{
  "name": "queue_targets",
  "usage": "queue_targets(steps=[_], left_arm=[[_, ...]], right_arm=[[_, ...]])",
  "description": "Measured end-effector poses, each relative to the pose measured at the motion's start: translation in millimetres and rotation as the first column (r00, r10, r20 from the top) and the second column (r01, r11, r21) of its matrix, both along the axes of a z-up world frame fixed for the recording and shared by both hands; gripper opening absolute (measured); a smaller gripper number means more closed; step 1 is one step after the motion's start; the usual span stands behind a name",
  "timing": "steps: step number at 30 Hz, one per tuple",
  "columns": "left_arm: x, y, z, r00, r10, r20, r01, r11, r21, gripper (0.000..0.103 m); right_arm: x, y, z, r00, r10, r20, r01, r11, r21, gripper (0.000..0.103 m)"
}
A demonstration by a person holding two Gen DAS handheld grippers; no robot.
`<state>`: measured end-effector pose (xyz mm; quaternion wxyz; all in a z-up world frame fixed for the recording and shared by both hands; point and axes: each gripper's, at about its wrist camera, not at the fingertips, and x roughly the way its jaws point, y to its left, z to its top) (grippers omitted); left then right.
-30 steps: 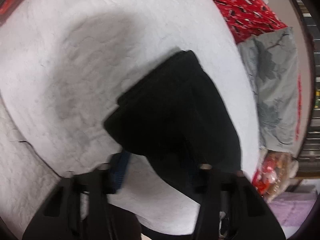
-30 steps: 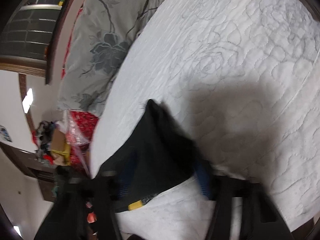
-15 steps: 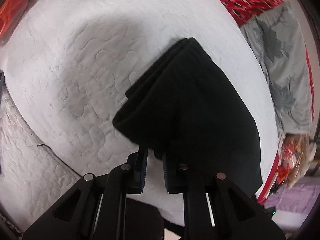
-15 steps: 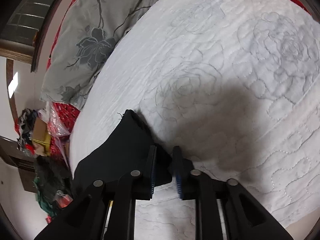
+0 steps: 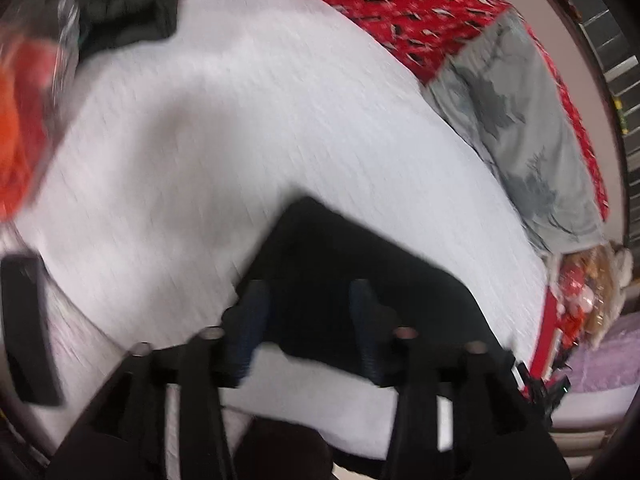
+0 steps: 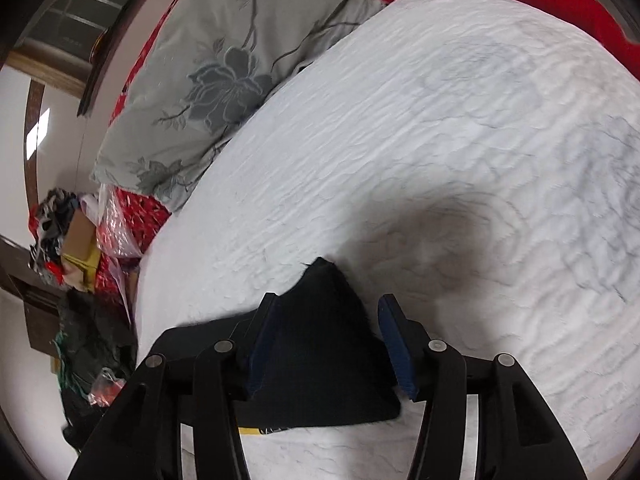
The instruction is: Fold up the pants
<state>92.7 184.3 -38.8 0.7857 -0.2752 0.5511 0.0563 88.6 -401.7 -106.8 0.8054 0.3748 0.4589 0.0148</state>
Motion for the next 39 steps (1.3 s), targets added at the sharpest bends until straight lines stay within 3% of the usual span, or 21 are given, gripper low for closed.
queue_targets(steps=[8,10,11,12,13,15,16,18,20,23,25,28,31,33,34,37,39], left_arm=[[43,-7,-28,0.986,-0.132,-0.099,0.131,0.991,-0.014,0.049],[48,-14,-34,0.984,-0.144,-0.109,0.148,0.989,0.030,0.049],[49,-17,-36,0.983,-0.145,-0.109,0.151,0.987,0.050,0.049],[51,-21,-39,0.981,-0.155,-0.113,0.164,0.983,0.076,0.043],[51,-24,-40,0.981,-0.152,-0.119,0.164,0.981,0.103,0.025],[45,-23,-37,0.986,-0.121,-0.113,0.134,0.985,0.113,0.019],[45,-21,-33,0.990,-0.104,-0.093,0.115,0.986,0.124,0.014],[39,-15,-33,0.994,-0.064,-0.092,0.082,0.974,0.211,0.014],[39,-10,-45,0.990,-0.048,-0.133,0.075,0.976,0.204,0.014],[34,-5,-45,0.991,-0.036,-0.126,0.061,0.978,0.199,0.014],[33,-3,-44,0.990,-0.018,-0.139,0.049,0.974,0.223,0.014],[30,5,-46,0.986,0.024,-0.167,0.006,0.984,0.177,0.014],[7,10,-29,0.991,0.078,-0.110,-0.064,0.990,0.128,0.014],[-9,3,-17,0.996,0.067,-0.066,-0.061,0.995,0.085,0.015],[-19,-4,-10,0.998,0.050,-0.040,-0.048,0.997,0.052,0.022],[-44,-45,-1,1.000,-0.017,0.011,0.018,0.997,-0.077,0.058],[-48,-74,-4,0.997,-0.077,0.013,0.078,0.986,-0.145,0.060]], right_arm=[[12,11,-1,0.999,0.044,-0.013,-0.045,0.998,-0.046,0.052],[15,13,-1,0.998,0.056,-0.019,-0.057,0.996,-0.071,0.046],[17,13,-1,0.998,0.056,-0.029,-0.058,0.994,-0.096,0.036],[18,14,-2,0.998,0.055,-0.043,-0.060,0.991,-0.120,0.019],[20,13,-4,0.997,0.055,-0.059,-0.063,0.989,-0.135,0.014],[24,13,-4,0.996,0.049,-0.078,-0.059,0.989,-0.136,0.007],[25,12,3,0.998,0.042,-0.050,-0.047,0.992,-0.114,0.007],[27,11,15,0.999,0.029,0.019,-0.027,0.996,-0.081,0.006],[37,13,11,0.999,0.038,-0.022,-0.040,0.991,-0.129,0.006],[43,13,-4,0.995,0.033,-0.092,-0.046,0.988,-0.145,0.009],[40,14,-5,0.995,0.030,-0.091,-0.044,0.985,-0.165,0.014],[31,11,-3,0.995,0.030,-0.096,-0.044,0.989,-0.141,0.021],[7,3,8,0.998,0.020,-0.063,-0.027,0.992,-0.120,0.034],[-7,0,16,0.999,0.018,-0.033,-0.021,0.995,-0.094,0.037],[-15,-2,18,1.000,0.017,-0.018,-0.019,0.997,-0.070,0.037],[-34,-6,18,1.000,0.010,0.006,-0.010,1.000,0.004,0.043],[-41,-7,14,1.000,0.006,0.005,-0.006,0.998,0.058,0.044]])
